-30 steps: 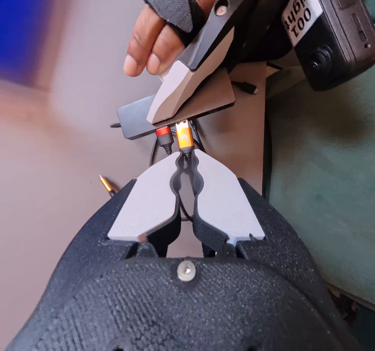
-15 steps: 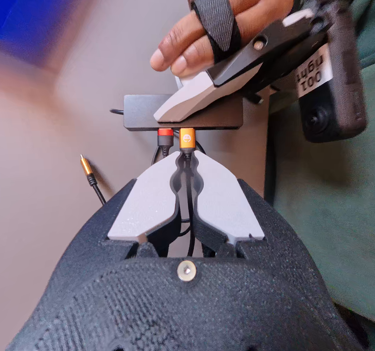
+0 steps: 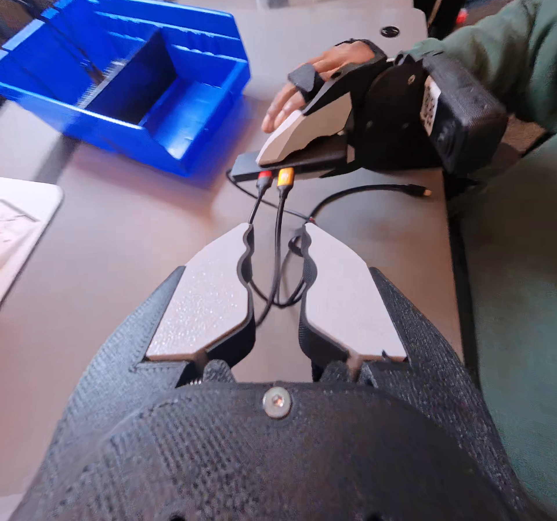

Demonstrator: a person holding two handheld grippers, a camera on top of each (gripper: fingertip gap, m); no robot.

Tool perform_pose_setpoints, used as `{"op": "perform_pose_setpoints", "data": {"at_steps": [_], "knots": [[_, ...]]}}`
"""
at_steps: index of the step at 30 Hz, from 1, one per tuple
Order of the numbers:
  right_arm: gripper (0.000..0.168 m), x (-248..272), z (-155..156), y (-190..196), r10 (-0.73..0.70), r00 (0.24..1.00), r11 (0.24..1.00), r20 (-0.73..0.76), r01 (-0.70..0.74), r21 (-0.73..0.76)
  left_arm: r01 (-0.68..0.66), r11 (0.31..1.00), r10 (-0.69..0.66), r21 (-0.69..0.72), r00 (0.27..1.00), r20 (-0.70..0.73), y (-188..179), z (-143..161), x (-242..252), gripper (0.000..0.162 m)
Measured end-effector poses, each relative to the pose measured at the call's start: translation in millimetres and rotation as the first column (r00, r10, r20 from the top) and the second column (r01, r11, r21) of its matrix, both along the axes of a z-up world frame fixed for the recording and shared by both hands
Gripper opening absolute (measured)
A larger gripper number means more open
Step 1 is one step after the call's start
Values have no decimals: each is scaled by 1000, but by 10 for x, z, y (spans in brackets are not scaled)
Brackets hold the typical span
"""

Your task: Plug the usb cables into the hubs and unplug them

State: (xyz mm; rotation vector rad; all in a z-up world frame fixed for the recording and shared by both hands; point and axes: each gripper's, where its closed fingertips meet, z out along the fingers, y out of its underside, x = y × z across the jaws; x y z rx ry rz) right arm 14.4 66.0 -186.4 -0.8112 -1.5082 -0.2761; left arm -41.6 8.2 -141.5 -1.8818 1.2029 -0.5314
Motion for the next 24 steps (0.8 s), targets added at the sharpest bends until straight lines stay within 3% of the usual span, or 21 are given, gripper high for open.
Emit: {"op": "perform_pose_setpoints", "data": {"at_steps": [5, 8, 11, 14, 17, 21, 24], "knots": [[12, 114, 242, 144, -70, 986, 994, -152, 56, -93, -184, 959, 188, 215, 982, 2, 45, -145, -360, 37], [12, 79, 289, 75, -26, 983, 996, -183, 9, -94, -253, 947, 227, 198, 963, 144, 93, -216, -420, 43], [12, 21, 268, 5, 6, 984, 998, -177, -17, -64, -224, 961, 190, 163, 961, 200, 117, -234, -373, 48], [12, -5, 243, 2, 14, 984, 998, -179, -25, -62, -118, 984, 91, 134, 978, 189, 67, -278, -206, 39], [12, -10, 241, 4, 26, 981, 998, -193, -38, -58, -76, 993, 54, 89, 971, 232, 106, -284, -133, 9], [12, 2, 301, -18, 37, 973, 998, -228, -46, -31, -52, 995, 82, -82, 907, 414, 165, -248, -79, 3], [12, -14, 217, 5, 26, 982, 998, -188, -35, -43, -45, 990, 101, -137, 891, 442, 154, -279, -91, 3]]}}
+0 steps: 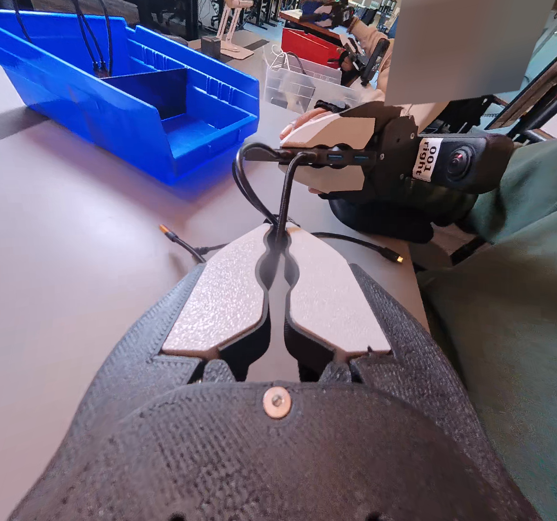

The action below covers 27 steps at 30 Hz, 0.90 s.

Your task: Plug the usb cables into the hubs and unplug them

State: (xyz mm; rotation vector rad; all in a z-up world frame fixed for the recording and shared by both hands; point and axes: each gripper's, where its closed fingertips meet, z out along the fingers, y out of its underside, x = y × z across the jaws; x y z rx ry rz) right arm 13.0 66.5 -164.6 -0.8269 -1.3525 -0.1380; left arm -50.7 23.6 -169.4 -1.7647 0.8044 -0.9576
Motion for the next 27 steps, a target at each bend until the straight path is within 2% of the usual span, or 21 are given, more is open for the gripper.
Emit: {"op": "perform_pose_setpoints", "data": {"at_steps": [4, 7, 9, 11, 12, 13, 14, 15, 17, 19, 22, 23, 25, 27], "knots": [[14, -61, -146, -86, 81, 995, 994, 49, -77, -78, -45, 999, 45, 29, 999, -12, 23, 88, -136, 3], [19, -109, -254, -256, 196, 979, 943, 60, -172, -284, -86, 990, 95, 110, 992, -84, 38, 130, -258, 3], [29, -86, -259, -434, 301, 953, 820, 20, -248, -516, -99, 981, 125, 167, 981, -152, 25, 156, -340, 3], [48, -28, -92, -622, 381, 922, 591, -62, -295, -751, -98, 971, 146, 220, 965, -217, 2, 166, -383, 3], [61, -4, 54, -696, 407, 908, 482, -98, -305, -821, -89, 967, 147, 238, 960, -238, -14, 168, -373, 3], [67, 2, 218, -736, 424, 897, 421, -121, -314, -851, -81, 965, 146, 251, 956, -256, -27, 165, -349, 3], [67, -23, 374, -712, 420, 899, 432, -123, -318, -844, -67, 961, 144, 268, 950, -278, -38, 156, -318, 3], [67, -70, 488, -666, 415, 905, 482, -93, -305, -821, -46, 957, 137, 287, 942, -305, -55, 143, -279, 3], [70, -198, 516, -583, 422, 905, 589, 57, -226, -776, 9, 944, 112, 329, 931, -348, -119, 135, -181, 3], [74, -356, 382, -566, 464, 862, 630, 203, -160, -760, 75, 933, 67, 353, 925, -373, -226, 140, -58, 3], [75, -532, 68, -641, 560, 739, 655, 375, -118, -746, 183, 891, 10, 415, 907, -422, -427, 145, 132, 3], [70, -577, -8, -693, 592, 703, 647, 393, -125, -752, 213, 872, -3, 440, 902, -431, -493, 157, 177, 2], [35, -634, -55, -753, 634, 661, 651, 402, -175, -739, 203, 858, 21, 471, 903, -429, -528, 189, 164, 3], [6, -666, 18, -682, 614, 692, 666, 380, -196, -720, 123, 852, 91, 508, 922, -376, -459, 249, 22, 3]]}}
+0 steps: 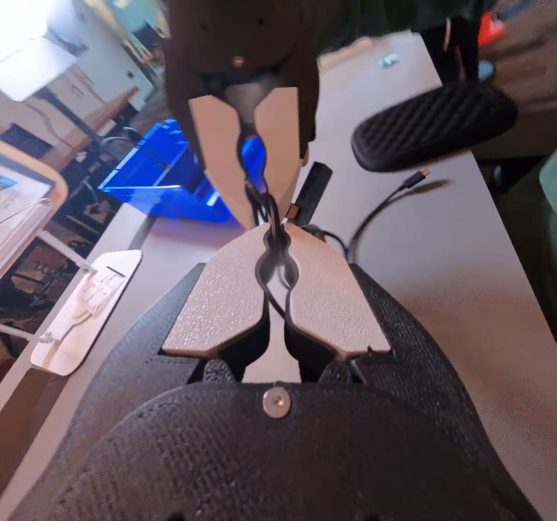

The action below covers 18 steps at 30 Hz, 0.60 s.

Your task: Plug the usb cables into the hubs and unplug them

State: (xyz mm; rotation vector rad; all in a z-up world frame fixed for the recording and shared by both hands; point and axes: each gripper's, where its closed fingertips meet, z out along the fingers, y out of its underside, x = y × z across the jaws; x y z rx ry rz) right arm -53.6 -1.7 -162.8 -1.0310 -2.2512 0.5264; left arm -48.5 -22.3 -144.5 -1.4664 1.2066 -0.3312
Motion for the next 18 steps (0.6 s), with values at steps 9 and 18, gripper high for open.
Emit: {"op": "perform_pose_setpoints", "data": {"at_steps": [9, 18], "knots": [[5, 411, 1511, 945, -326, 921, 944, -212, 331, -14, -184, 978, 207, -96, 861, 464, 477, 290, -652, 25], [5, 1197, 3108, 2527, -648, 627, 650, -433, 751, 115, -169, 969, 230, -180, 881, 414, 552, 6, -569, 24]]}}
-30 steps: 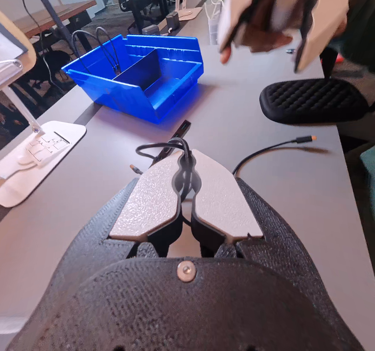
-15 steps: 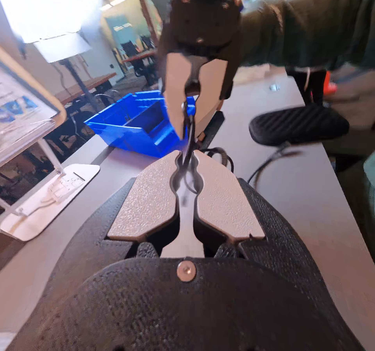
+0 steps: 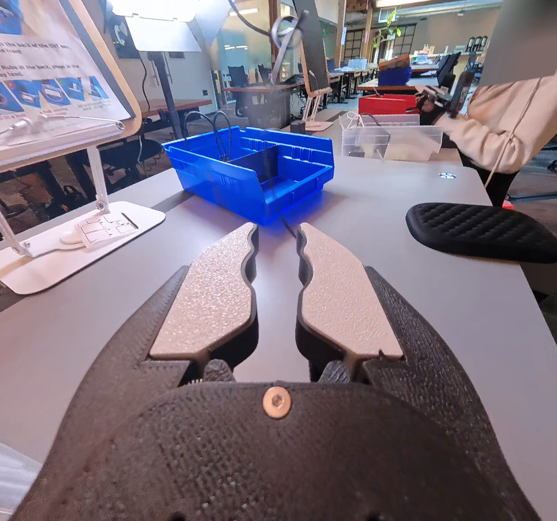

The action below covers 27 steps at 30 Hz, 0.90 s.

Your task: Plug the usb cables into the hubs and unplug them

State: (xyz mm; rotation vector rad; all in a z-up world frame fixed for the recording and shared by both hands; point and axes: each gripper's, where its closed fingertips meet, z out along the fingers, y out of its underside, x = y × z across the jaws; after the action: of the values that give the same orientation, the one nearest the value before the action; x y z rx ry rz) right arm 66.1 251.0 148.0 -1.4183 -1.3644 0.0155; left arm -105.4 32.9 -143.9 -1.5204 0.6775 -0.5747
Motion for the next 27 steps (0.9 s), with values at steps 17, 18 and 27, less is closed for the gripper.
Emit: {"op": "perform_pose_setpoints", "data": {"at_steps": [17, 18, 27], "knots": [[4, 309, -3212, 1703, -76, 995, 963, 72, 92, -252, 24, 997, -36, -68, 983, -180, 72, -482, 89, 17], [4, 377, -3249, 1759, -83, 989, 972, 126, 108, -210, 26, 996, -40, -80, 982, -183, 89, -516, 84, 17], [50, 642, -2911, 1662, -150, 915, 940, 374, 250, -233, 56, 986, -84, -156, 981, -176, 134, -700, 103, 17]]}}
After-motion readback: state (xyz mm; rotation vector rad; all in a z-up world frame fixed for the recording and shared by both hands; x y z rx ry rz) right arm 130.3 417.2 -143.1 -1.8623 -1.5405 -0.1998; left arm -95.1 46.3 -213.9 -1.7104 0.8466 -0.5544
